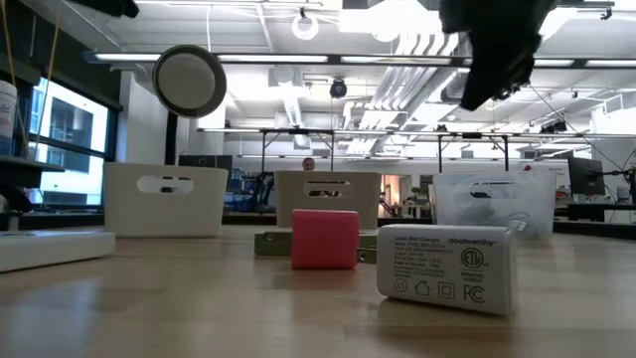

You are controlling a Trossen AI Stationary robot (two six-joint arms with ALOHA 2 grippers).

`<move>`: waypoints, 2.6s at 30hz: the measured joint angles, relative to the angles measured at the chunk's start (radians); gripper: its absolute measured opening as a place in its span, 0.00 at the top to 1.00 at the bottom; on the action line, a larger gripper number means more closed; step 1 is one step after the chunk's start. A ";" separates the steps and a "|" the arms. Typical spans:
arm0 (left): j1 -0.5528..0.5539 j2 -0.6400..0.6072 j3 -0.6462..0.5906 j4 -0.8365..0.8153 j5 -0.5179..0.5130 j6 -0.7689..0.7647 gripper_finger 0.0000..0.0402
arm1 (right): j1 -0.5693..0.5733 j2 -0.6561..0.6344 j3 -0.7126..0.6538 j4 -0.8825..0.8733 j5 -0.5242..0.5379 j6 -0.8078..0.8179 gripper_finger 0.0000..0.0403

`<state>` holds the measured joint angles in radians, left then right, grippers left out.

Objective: Pick and place items into bin
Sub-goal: Put the pink charger adapter into the white bin

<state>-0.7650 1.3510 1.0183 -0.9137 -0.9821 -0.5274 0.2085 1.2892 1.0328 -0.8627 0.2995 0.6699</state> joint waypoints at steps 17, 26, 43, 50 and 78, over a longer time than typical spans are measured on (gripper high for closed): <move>0.230 0.280 0.001 0.695 0.388 0.333 0.74 | 0.338 0.000 0.000 -0.002 0.014 -0.009 0.88; 0.353 0.461 0.116 0.744 0.590 0.448 0.74 | 0.485 0.000 0.000 -0.021 0.085 0.149 0.89; 0.406 0.555 0.198 0.703 0.695 0.516 0.74 | 0.651 0.029 -0.001 -0.074 0.215 0.404 0.69; 0.406 0.554 0.199 0.702 0.680 0.515 0.68 | 0.650 0.073 -0.002 -0.040 0.217 0.404 0.64; 0.446 0.655 0.200 0.738 0.741 0.407 0.39 | 0.649 0.124 -0.002 0.014 0.254 0.405 0.65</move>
<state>-0.3191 2.0058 1.2181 -0.1758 -0.2415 -0.1207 0.8577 1.4128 1.0313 -0.8486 0.5533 1.0744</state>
